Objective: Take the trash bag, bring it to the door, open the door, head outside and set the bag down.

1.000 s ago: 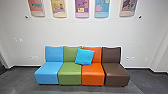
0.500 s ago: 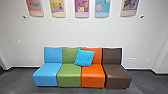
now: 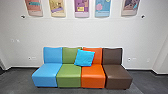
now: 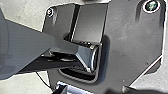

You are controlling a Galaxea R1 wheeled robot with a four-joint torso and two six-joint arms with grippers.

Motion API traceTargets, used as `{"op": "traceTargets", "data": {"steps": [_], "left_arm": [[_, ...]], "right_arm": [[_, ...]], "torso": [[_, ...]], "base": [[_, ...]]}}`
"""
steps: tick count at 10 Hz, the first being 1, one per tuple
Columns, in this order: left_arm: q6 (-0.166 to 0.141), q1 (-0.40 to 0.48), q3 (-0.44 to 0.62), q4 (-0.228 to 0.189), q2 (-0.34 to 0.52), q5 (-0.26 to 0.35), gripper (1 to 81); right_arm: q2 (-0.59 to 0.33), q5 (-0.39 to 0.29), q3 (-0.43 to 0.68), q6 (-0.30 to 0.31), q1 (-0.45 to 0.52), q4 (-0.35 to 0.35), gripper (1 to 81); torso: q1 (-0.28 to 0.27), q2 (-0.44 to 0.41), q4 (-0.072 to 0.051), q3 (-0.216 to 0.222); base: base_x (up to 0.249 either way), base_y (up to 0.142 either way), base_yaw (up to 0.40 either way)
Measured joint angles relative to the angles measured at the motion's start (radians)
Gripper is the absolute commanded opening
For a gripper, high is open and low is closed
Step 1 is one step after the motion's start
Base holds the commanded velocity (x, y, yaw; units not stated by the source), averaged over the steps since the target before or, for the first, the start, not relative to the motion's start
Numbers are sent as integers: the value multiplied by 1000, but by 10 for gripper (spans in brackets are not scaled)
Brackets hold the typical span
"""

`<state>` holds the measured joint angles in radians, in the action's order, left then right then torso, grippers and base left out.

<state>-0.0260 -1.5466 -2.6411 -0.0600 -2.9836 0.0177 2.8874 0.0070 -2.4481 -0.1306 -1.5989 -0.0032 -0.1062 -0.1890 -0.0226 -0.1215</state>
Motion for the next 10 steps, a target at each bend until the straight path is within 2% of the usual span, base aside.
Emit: {"op": "traceTargets", "data": {"steps": [5, 7, 10], "left_arm": [[-1, 0, 31, 0, 26, 1, 811], [-1, 0, 123, 0, 80, 4, 811], [-3, 3, 281, 0, 202, 2, 811]], "right_arm": [[-18, -11, 17, 1, -2, 3, 811], [-53, -32, 75, 4, -1, 3, 811], [-137, -44, 224, 6, 5, 3, 811]], "torso": [[0, 0, 0, 0], [0, 0, 0, 0], [0, 0, 0, 0]], "base": [[0, 0, 0], [0, 0, 0], [0, 0, 0]]}}
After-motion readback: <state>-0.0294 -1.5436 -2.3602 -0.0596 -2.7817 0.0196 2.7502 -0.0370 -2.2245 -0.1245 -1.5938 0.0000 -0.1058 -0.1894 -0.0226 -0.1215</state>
